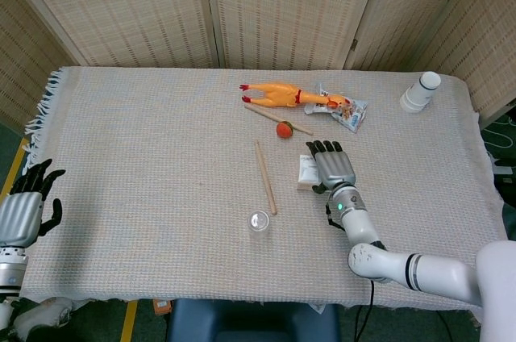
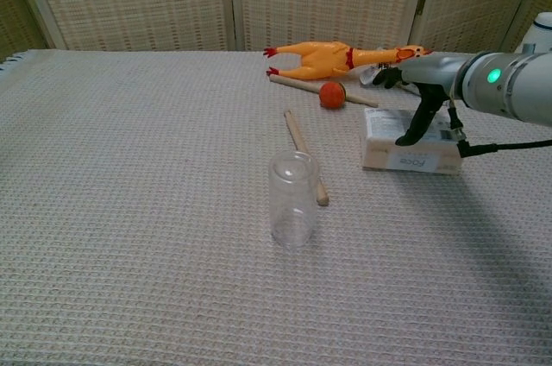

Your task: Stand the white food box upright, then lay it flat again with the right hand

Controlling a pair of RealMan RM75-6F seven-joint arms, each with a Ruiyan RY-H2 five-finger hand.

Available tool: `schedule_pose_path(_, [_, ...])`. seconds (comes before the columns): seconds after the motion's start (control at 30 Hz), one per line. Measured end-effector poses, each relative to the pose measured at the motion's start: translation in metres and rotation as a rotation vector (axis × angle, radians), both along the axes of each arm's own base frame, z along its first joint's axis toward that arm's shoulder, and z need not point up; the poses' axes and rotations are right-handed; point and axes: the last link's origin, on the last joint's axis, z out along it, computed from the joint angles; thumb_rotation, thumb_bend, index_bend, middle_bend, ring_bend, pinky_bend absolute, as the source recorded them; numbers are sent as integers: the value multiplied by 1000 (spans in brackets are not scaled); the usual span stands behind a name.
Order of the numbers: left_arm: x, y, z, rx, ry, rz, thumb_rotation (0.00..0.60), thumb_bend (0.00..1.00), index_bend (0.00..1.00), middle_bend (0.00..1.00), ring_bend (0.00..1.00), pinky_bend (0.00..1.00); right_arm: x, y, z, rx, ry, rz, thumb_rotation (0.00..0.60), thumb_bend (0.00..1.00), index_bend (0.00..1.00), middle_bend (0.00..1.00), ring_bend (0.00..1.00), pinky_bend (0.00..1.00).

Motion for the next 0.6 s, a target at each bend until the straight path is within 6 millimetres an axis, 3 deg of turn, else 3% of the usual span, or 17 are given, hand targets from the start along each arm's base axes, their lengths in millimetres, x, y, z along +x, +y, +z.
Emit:
schedule_pose_path(0.27, [0, 1, -2, -5, 5, -2, 600, 627, 189, 0, 0, 137, -6, -4, -11, 32, -22, -29, 600, 195, 96, 53, 16, 0])
schedule_pose_path(0.5, [-1, 1, -1, -2, 3, 1, 600, 627, 189, 0, 0, 137, -4, -6, -16, 19, -35, -20, 600, 195, 346, 310, 119, 0])
schedule_pose_path(0.6, [-1, 1, -1, -4, 5, -2, 600, 627, 189, 0, 0, 137, -4, -7, -15, 0, -34, -11, 600, 195, 395, 367, 158, 0])
